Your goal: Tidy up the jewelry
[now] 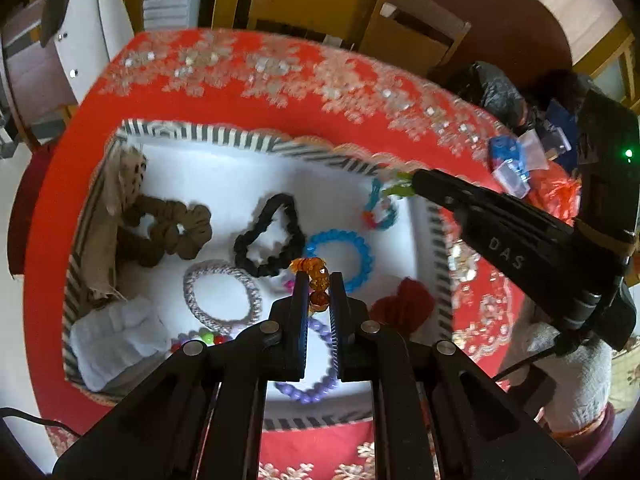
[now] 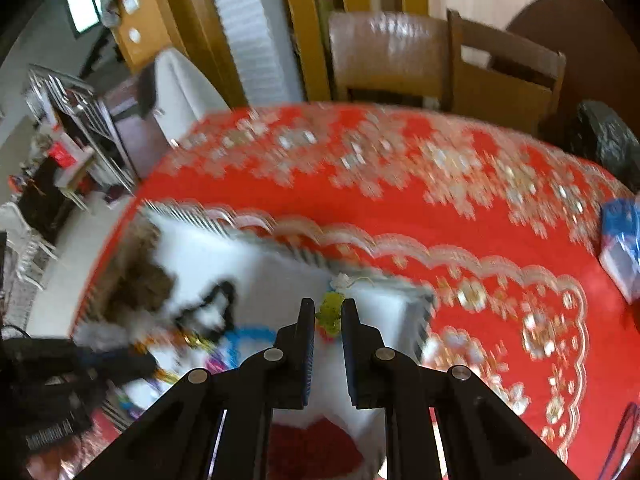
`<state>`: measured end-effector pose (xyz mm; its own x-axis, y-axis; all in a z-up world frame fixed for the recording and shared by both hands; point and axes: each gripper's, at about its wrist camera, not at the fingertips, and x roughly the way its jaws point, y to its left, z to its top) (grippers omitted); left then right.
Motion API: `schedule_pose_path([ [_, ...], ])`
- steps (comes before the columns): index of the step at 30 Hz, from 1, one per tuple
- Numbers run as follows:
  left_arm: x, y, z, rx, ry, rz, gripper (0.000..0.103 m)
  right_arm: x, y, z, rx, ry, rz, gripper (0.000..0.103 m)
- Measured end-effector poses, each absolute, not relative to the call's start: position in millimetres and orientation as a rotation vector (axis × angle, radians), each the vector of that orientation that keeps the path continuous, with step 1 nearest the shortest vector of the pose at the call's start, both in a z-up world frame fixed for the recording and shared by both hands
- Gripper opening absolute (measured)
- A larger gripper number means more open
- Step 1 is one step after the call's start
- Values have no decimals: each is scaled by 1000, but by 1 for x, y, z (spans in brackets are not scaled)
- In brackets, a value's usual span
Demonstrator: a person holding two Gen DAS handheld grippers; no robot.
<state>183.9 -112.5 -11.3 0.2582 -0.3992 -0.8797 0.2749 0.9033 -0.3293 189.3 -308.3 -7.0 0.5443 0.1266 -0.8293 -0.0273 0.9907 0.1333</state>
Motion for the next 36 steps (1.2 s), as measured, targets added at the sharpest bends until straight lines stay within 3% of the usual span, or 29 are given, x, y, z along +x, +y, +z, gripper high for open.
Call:
schedule_pose_path([
  [10,185,-103,-54,-22,1273,-381,8,171,-304,-52,52,1107,63,13],
  [12,182,-104,-55,-17,1270,-370,8,167,-305,-49,68,1099,66,19],
  [14,178,-103,-53,-5,1261,-355,13,161,-307,-43,89,1076,71,40],
  [16,175,-102,-51,6,1250,-345,34,154,-306,-34,110,1050,84,40],
  [18,173,-101,-47,1,1236,-339,41,146,-302,-27,120,1031,90,40],
  [36,134,-85,-12,86,1100,-234,46,95,-287,-4,201,963,75,42],
])
